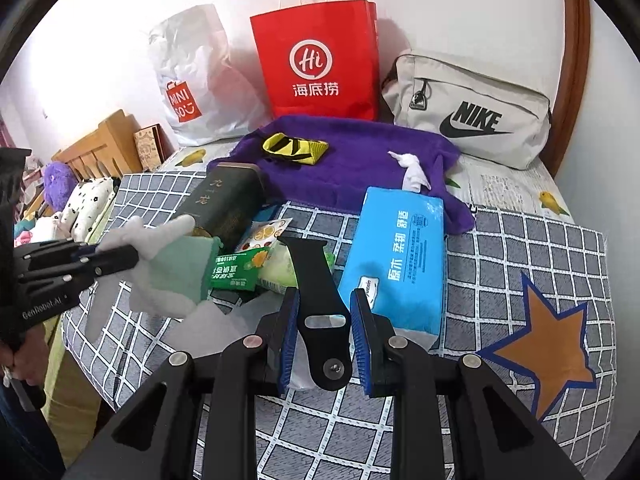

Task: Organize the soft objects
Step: 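Carry the glove in the left tool while the right tool carries the strap to the towel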

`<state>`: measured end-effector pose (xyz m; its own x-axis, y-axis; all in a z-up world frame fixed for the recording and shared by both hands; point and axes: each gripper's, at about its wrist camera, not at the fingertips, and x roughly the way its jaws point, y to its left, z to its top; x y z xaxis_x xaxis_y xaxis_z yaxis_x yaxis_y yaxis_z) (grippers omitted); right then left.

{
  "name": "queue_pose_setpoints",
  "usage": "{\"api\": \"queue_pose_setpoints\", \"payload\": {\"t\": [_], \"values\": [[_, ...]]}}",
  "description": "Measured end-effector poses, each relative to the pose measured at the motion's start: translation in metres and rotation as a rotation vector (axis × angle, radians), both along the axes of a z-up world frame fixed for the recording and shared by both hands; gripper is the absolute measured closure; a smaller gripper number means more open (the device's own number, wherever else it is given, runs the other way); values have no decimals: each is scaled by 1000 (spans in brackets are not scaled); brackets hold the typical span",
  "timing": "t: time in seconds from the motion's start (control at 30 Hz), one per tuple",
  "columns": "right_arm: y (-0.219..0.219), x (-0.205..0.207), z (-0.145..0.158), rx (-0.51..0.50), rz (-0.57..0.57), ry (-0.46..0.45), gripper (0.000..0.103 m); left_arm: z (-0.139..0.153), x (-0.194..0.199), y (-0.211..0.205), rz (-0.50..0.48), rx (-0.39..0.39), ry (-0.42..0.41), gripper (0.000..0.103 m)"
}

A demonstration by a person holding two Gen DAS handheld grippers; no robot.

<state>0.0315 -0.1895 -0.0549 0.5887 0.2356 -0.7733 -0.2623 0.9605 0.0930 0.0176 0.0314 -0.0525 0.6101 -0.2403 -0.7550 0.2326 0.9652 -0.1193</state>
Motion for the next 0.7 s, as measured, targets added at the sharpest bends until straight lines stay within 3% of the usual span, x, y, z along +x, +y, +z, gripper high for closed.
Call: {"api": "queue_pose_setpoints", "payload": {"t": [0.7], "values": [[-17, 39, 22, 4, -36, -50, 77, 23, 52, 18, 95, 12, -55, 90]]}}
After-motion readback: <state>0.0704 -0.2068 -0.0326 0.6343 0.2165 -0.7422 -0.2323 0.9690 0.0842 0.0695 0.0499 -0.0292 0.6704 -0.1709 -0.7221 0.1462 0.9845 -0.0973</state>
